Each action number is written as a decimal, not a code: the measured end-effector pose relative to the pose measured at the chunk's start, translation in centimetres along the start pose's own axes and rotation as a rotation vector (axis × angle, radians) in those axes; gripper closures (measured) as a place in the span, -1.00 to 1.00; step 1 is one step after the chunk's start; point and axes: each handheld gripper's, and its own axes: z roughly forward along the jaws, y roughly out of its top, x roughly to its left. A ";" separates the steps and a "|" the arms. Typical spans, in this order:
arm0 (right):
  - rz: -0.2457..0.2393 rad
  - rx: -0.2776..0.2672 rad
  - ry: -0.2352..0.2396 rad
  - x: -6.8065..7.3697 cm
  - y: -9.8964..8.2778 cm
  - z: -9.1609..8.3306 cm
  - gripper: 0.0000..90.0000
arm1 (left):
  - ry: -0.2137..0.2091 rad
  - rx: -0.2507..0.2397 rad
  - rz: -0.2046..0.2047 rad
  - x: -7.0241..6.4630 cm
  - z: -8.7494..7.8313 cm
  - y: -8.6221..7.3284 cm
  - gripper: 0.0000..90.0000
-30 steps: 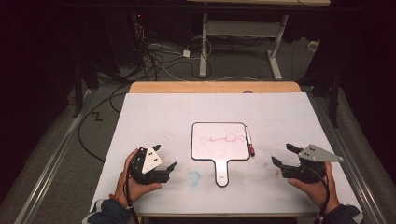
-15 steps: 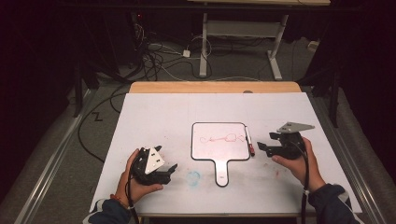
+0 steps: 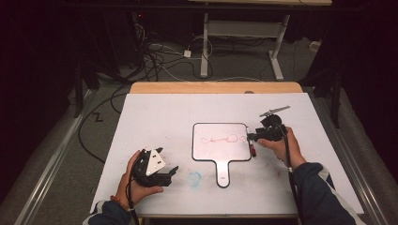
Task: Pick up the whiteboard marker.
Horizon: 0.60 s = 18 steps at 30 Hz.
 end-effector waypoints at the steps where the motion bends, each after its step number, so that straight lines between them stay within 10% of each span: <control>1: 0.019 0.016 0.006 -0.2 0.3 0.6 0.19 | -0.002 0.005 0.006 0.0 0.0 0.0 -0.62; 18: 0.065 0.033 0.085 -0.7 0.8 2.3 0.69 | -0.035 0.024 0.006 -0.2 0.5 0.0 -0.62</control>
